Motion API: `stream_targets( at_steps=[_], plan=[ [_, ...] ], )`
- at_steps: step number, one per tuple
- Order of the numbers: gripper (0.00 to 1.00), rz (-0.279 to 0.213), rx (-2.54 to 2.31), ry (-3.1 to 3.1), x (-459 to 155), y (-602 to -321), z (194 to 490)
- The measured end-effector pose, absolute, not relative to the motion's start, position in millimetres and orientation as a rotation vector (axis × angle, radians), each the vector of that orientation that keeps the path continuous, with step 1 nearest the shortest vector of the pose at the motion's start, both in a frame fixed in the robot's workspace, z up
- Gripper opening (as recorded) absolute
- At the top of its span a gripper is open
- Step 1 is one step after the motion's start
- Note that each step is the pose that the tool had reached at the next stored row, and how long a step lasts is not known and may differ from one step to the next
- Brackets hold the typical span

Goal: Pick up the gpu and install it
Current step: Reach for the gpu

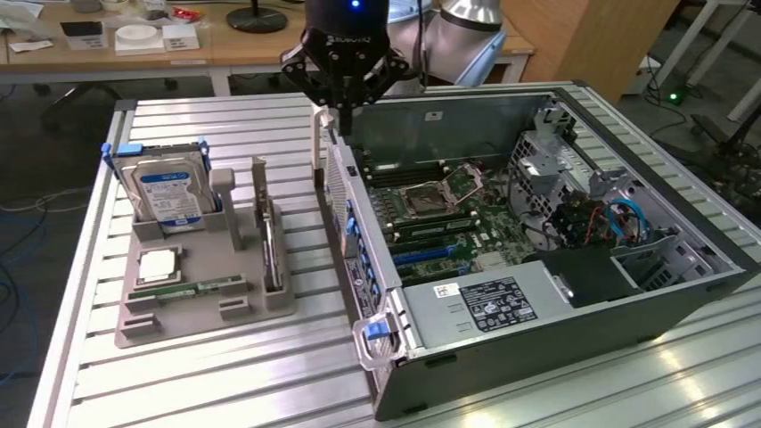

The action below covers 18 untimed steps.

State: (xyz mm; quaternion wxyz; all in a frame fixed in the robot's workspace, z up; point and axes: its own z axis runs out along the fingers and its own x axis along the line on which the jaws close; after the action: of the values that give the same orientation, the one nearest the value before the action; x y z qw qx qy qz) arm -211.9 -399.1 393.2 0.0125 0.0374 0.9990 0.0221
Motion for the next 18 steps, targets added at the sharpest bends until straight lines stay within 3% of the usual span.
stream_targets(
  at_steps=[18],
  plan=[
    [0.10, 0.069, 0.117, 3.114, -266, -400, 393]
  ],
)
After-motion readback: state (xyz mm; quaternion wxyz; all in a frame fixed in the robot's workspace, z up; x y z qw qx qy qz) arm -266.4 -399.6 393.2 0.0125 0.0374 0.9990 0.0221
